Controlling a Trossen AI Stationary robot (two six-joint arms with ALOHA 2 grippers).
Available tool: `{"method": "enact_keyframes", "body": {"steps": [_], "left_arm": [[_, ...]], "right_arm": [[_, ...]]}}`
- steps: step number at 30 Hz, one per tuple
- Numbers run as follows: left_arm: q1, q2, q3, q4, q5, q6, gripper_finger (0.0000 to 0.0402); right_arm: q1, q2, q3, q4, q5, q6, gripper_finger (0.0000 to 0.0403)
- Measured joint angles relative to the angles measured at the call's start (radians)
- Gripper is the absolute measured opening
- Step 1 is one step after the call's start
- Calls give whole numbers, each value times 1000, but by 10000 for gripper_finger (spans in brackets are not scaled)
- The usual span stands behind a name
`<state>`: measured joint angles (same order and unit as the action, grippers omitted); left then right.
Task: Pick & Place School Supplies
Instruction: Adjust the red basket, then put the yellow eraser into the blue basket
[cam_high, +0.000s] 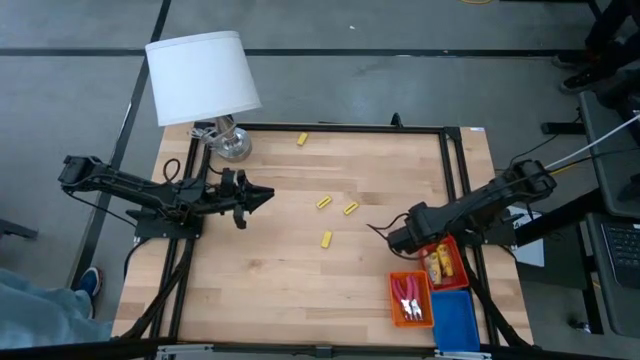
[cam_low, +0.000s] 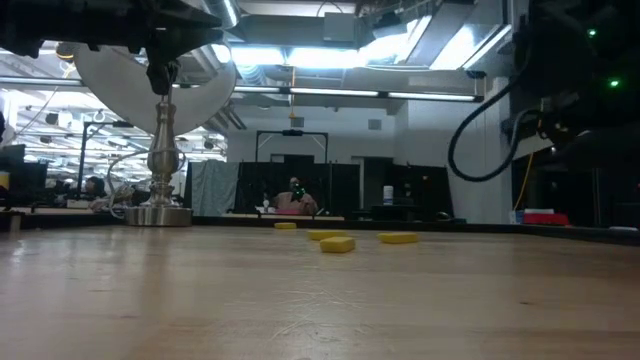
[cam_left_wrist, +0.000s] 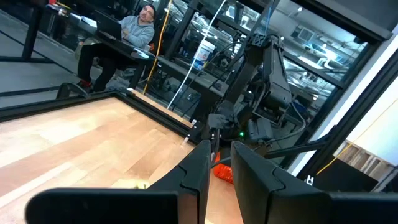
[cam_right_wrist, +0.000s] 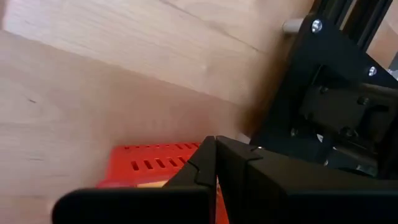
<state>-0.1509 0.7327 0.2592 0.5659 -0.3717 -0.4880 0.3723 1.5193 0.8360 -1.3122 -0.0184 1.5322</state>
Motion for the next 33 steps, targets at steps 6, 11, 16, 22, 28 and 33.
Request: {"method": "enact_keyframes", "body": {"steps": [6,11,16,22,28,33], "left_arm": [[0,0,0,0,0,2,59],[0,0,0,0,-1,3,59],[0,0,0,0,-4,3,59],[0,0,0,-90,-95,-121,60],[7,8,0,-283,-61,-352,85],[-56,9,0,-208,-64,-254,125]], "right_arm": [[34,-27,-26,-1,-42,30,3],[43,-63,-22,-1,-8,58,2],[40,-117,45,29,162,43,4],[-8,-201,99,458,348,-139,40],[-162,-213,93,894,229,-436,76],[-313,-167,90,854,96,-779,81]]}}
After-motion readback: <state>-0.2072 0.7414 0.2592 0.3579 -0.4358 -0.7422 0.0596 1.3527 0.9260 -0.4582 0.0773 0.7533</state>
